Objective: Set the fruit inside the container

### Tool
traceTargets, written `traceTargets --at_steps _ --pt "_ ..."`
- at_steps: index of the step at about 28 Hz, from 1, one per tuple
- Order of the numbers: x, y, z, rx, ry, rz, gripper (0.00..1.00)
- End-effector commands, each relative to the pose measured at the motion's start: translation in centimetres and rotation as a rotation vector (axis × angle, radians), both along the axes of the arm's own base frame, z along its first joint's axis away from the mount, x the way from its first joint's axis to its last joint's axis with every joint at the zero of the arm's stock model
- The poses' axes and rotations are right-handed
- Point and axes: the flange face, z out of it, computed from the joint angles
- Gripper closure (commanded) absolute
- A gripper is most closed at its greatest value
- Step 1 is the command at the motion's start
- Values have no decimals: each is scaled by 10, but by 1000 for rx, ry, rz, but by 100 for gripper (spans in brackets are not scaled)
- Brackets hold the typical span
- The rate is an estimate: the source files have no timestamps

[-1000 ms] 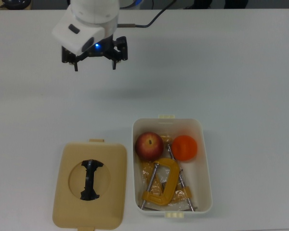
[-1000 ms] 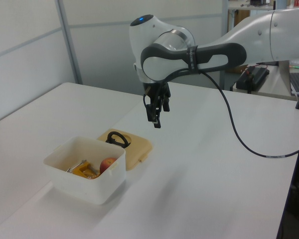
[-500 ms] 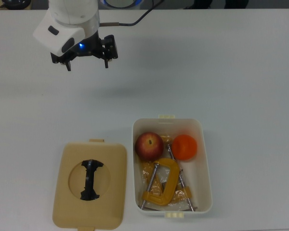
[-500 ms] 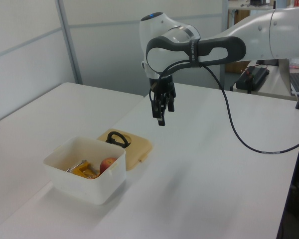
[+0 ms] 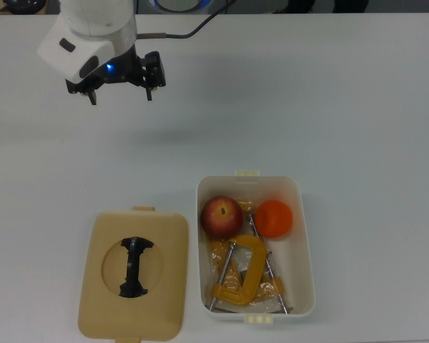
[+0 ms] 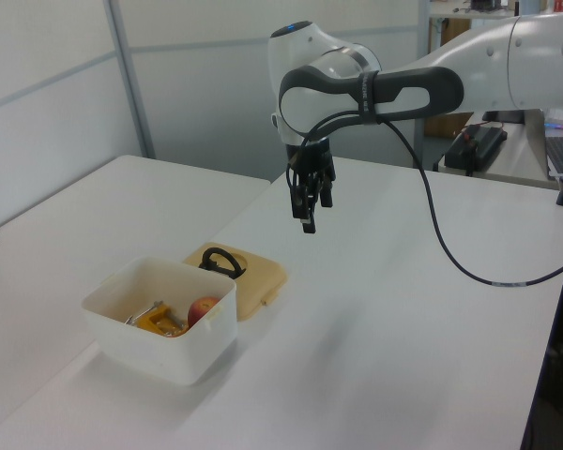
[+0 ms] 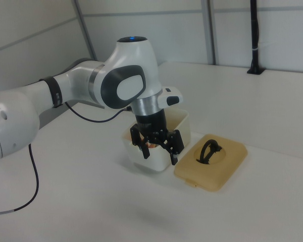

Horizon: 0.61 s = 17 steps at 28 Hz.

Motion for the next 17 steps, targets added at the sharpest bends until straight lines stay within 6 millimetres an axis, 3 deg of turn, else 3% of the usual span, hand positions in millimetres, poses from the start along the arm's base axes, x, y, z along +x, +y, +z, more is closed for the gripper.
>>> traceTargets --at_steps 1,17 --pt "-7 -8 4 23 20 6 0" --pt "-11 -12 3 27 48 19 0"
